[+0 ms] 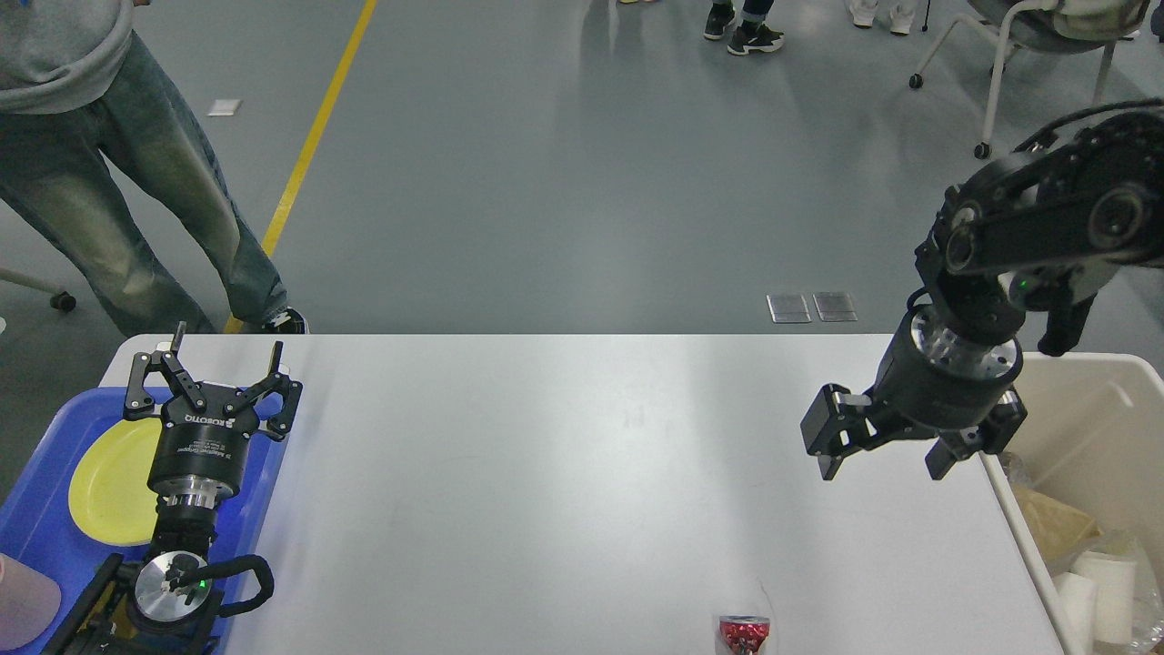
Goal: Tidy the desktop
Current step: 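Raise the right gripper and move it down toward the red can, then grasp the red can with the right gripper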
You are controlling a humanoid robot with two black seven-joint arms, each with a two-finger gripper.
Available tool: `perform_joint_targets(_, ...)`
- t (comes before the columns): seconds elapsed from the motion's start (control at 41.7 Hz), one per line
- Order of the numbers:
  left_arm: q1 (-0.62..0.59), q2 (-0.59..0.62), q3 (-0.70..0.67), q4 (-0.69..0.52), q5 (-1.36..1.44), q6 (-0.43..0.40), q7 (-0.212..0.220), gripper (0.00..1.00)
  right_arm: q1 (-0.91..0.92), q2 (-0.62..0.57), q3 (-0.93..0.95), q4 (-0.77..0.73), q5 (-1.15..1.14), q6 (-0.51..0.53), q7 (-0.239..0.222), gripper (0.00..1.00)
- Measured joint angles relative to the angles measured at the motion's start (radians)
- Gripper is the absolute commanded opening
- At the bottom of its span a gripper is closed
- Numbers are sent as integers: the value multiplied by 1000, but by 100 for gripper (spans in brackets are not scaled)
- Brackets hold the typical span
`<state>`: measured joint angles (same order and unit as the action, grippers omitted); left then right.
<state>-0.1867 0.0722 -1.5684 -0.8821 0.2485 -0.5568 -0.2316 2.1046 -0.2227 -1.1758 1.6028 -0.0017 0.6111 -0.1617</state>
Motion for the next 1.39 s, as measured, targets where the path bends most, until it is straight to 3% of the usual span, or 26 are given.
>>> perform_joint_targets(0.336, -1, 0, 0, 0, 0, 0, 0, 96, -348, 72, 145, 42, -11, -335, 0, 93)
perform_joint_targets(0.624, -1, 0, 0, 0, 0, 0, -1, 96, -537, 138, 147, 10, -17, -546, 0, 93)
perform_joint_targets(0.84, 0, 0, 0, 0, 0, 0, -1, 96, -606, 162, 152, -18, -17, -627, 0, 93)
perform_joint_targets(1.152, 0, 0, 0, 0, 0, 0, -1, 96, -685, 201, 179, -89, -16, -643, 0, 92)
perform_joint_targets(1.392, 0, 0, 0, 0, 0, 0, 0, 96, -734, 233, 182, -150, -15, -649, -1, 82)
